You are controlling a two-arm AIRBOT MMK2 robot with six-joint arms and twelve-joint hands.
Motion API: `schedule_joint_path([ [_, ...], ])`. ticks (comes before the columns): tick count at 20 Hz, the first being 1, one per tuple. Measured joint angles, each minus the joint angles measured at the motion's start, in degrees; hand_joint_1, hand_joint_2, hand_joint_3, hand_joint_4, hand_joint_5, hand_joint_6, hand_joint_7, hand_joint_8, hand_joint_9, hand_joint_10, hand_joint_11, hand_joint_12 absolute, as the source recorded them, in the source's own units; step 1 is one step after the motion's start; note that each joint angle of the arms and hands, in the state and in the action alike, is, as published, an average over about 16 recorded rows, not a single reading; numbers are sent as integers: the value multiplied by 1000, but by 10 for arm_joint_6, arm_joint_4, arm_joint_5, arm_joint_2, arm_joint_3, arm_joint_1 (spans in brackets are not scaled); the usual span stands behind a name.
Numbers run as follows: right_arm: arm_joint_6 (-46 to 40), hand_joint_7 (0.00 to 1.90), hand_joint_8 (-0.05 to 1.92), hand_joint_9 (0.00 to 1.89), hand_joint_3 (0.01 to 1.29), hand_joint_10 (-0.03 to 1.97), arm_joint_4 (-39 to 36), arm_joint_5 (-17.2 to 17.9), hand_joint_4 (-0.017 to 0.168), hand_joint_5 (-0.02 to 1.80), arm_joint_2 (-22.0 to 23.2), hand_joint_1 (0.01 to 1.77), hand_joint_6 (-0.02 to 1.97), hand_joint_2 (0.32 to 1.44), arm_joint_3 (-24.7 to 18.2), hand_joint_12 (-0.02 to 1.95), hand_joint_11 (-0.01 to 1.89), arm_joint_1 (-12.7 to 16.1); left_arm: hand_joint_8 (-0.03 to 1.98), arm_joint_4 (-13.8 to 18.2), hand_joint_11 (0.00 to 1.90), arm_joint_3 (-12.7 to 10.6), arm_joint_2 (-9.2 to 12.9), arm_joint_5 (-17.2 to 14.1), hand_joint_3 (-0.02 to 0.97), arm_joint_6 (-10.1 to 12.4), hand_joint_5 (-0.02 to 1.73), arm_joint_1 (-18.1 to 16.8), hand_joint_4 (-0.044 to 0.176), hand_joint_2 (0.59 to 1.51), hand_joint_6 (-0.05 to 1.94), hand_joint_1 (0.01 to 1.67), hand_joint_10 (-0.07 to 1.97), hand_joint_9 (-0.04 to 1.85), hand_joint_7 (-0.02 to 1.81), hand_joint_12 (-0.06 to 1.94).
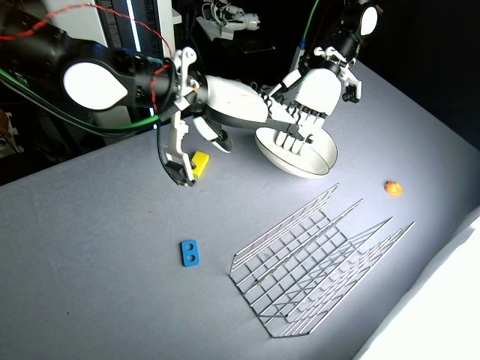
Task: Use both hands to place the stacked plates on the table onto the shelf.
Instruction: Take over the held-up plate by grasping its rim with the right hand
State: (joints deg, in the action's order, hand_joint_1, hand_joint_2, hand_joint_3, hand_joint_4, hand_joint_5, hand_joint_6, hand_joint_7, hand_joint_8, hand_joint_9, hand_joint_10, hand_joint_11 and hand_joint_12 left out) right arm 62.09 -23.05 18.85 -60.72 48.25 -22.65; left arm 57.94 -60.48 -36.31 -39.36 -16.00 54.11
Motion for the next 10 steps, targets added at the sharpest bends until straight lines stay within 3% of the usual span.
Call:
schedule_joint_path([
  [10,50,41,13,42,20,5,1,-17,2,38,-87,1153,21,1027,78,439,12,-3,-16,-12,17,2,-2,3,14,0,-4,2,-11,1105,-36,14,8,19,-3,6],
])
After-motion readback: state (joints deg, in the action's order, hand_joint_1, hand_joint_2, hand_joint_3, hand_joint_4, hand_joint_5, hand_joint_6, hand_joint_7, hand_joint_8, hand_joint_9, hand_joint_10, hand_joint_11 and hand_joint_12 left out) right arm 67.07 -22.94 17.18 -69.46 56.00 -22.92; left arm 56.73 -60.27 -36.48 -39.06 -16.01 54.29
